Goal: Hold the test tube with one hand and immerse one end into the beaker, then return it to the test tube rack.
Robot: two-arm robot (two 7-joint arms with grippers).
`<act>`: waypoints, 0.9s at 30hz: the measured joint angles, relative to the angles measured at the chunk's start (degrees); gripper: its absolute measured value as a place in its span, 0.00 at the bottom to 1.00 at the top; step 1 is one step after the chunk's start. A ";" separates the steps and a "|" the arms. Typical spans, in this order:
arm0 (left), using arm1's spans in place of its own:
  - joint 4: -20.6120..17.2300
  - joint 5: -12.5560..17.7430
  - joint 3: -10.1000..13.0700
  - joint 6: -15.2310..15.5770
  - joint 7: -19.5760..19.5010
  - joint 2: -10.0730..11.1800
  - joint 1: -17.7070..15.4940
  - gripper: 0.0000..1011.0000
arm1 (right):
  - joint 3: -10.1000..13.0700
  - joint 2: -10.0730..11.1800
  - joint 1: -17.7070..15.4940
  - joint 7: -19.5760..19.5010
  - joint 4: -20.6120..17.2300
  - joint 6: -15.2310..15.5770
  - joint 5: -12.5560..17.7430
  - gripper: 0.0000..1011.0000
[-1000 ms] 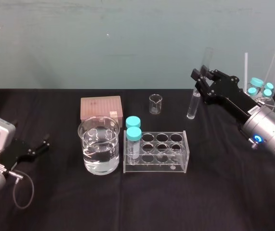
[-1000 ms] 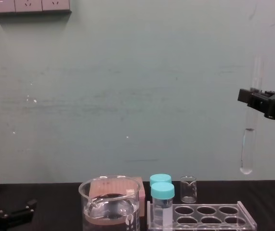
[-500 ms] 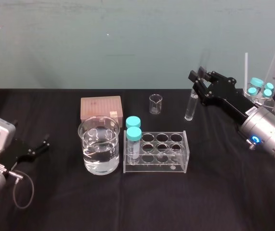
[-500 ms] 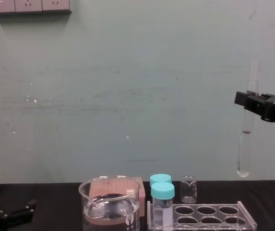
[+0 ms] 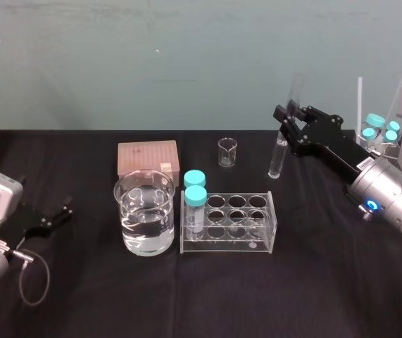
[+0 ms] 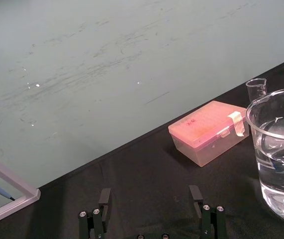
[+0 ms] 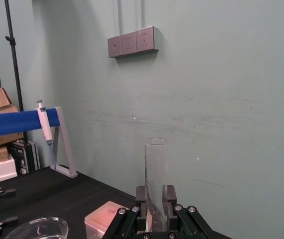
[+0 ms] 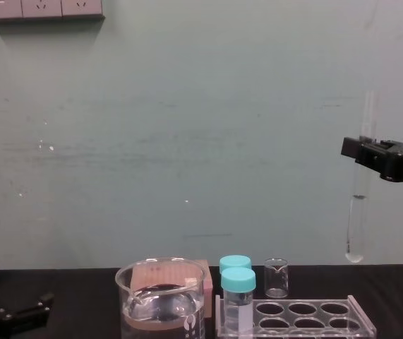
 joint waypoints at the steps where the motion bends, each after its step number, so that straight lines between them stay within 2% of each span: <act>1: 0.00 0.00 0.00 0.00 0.00 0.00 0.00 0.99 | -0.01 0.01 0.00 0.02 0.01 0.00 0.01 0.22; 18: 0.00 0.00 0.00 0.00 0.00 0.00 0.00 0.99 | -0.44 0.08 0.30 -0.16 0.32 0.81 -0.20 0.23; 22: 0.00 0.00 0.00 0.00 0.00 0.00 0.00 0.99 | -1.70 -0.66 2.68 0.93 1.07 0.51 -0.71 0.23; 27: 0.00 0.00 0.00 0.00 0.00 0.00 0.00 0.99 | -3.85 -2.32 6.43 4.48 2.11 -1.84 -0.65 0.23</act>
